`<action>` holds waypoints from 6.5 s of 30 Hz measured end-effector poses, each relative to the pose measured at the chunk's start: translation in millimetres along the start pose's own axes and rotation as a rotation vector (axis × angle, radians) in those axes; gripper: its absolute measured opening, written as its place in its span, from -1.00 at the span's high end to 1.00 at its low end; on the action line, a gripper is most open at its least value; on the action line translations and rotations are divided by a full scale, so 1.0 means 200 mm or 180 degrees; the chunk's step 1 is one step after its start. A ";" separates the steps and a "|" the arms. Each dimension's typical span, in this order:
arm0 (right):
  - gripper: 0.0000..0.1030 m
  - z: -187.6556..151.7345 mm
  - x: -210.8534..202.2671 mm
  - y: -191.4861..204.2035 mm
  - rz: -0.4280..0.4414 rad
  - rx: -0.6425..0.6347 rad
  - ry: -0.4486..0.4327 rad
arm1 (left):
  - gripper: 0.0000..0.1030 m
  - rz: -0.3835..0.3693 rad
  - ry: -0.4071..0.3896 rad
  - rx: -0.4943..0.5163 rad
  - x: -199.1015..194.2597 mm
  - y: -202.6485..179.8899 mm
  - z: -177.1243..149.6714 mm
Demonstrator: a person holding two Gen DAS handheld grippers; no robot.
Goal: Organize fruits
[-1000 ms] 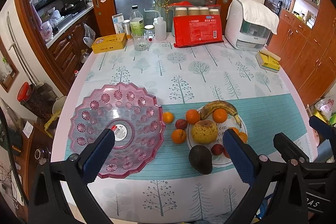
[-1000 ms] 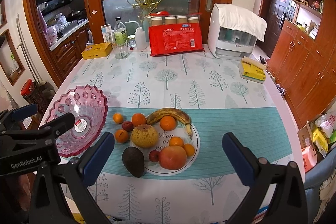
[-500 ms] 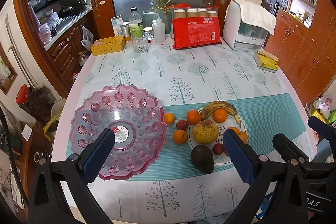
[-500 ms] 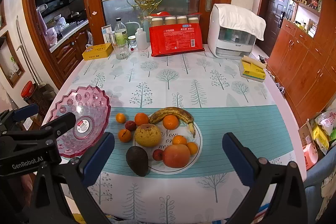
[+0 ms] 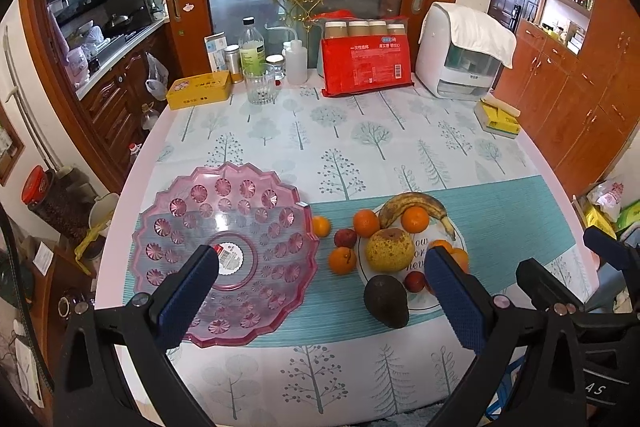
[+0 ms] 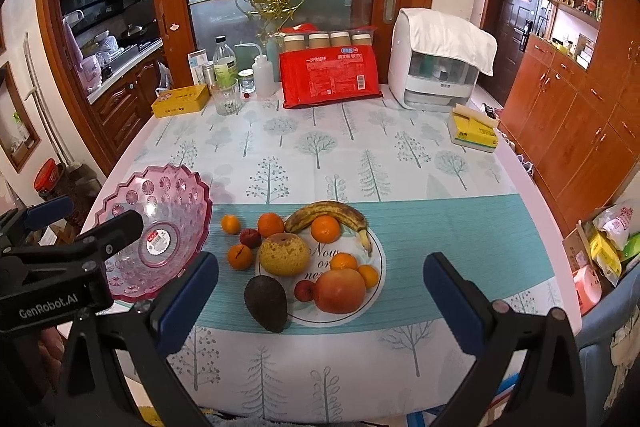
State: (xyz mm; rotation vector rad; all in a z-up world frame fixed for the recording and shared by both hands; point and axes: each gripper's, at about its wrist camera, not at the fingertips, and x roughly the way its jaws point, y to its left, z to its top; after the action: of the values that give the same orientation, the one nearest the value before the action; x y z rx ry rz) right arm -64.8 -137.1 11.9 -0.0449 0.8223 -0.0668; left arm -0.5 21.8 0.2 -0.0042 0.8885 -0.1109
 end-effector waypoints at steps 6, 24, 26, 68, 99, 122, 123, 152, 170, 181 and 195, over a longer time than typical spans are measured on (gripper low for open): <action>-1.00 -0.03 0.00 0.01 -0.0051 0.0043 0.0034 | -0.98 -0.0031 0.0024 -0.0012 0.00 0.01 -0.01; -1.00 -0.05 0.05 -0.09 0.0021 -0.0046 0.0118 | -0.98 0.0094 0.0167 0.0023 0.08 -0.12 -0.05; -1.00 -0.03 0.07 -0.11 0.0069 -0.0115 0.0153 | -0.98 0.0119 0.0204 -0.0052 0.09 -0.14 -0.05; -0.38 -0.28 1.07 -0.31 0.1496 -0.0673 0.1590 | -0.90 0.0124 0.1422 -0.1324 0.98 -0.25 -0.51; -0.32 -0.32 1.07 -0.27 0.1489 -0.0858 0.1252 | -0.37 -0.0377 0.1471 -0.1666 1.14 -0.32 -0.50; -0.32 -0.11 0.79 -0.24 0.1686 -0.0819 0.0726 | -0.36 0.0424 0.0675 -0.1028 0.50 -0.19 -0.23; -0.32 -0.10 0.77 -0.23 0.1684 -0.0820 0.0694 | -0.36 0.0462 0.0631 -0.1014 0.47 -0.15 -0.21; -0.33 -0.08 0.92 1.11 0.1227 -0.0979 0.0875 | -0.37 0.0226 0.1169 -0.0147 0.91 1.07 -0.17; -0.43 -0.11 0.92 1.09 0.1103 -0.0691 0.0961 | -0.79 -0.0067 0.1074 0.0033 0.90 1.06 -0.17; -0.43 -0.08 0.79 1.04 0.1055 -0.0597 0.0712 | -0.79 -0.0165 0.0778 -0.0077 0.73 1.02 -0.17; -0.43 -0.08 0.64 0.98 0.0944 -0.0530 0.0338 | -0.79 -0.0195 0.0296 0.0149 0.51 0.94 -0.13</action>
State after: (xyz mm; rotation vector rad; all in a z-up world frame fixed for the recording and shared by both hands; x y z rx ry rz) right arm 18.6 47.6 -104.2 -0.0764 0.9314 0.2812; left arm 60.7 200.3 -104.2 0.0174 0.9788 -0.1903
